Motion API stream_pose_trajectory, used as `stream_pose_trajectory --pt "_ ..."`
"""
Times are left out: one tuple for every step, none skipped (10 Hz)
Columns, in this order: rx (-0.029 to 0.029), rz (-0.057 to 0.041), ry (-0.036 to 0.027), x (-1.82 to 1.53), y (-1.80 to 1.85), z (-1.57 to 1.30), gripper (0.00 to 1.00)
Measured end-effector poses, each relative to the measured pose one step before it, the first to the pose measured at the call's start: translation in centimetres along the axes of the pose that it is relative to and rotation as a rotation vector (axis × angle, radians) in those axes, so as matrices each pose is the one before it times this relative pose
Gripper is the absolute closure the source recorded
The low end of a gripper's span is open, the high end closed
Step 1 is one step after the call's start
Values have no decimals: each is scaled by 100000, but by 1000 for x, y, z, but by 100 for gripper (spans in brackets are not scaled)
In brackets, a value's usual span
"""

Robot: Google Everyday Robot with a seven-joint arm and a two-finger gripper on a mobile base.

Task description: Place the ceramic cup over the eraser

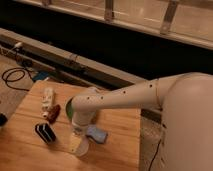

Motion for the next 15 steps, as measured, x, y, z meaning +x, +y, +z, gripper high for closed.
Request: stream_pose_trajectory --pt "-1309 -1320 -156 -670 167 637 20" --pt "-1073 -1251 -74 -584 124 488 20" --pt "-463 -719 97 -227 1 253 22" --pt "70 -1081 566 -275 7 233 30" --pt "35 -776 275 -300 65 108 42" --pt "47 -188 514 88 -9 -21 51" --pt "168 24 268 125 -22 -104 59" --pt "381 -229 16 140 -62 -146 73" --pt "314 -179 141 235 -61 -196 82" --pt "266 -135 -38 152 -52 -143 90" --pt "191 -177 -62 125 -36 -136 97" --pt "207 -768 -417 -89 10 -97 100" --pt "-26 -603 -163 -48 46 -21 100" --pt "-84 -1067 -221 -147 74 -49 100" --pt "-236 -823 -86 -59 36 25 100"
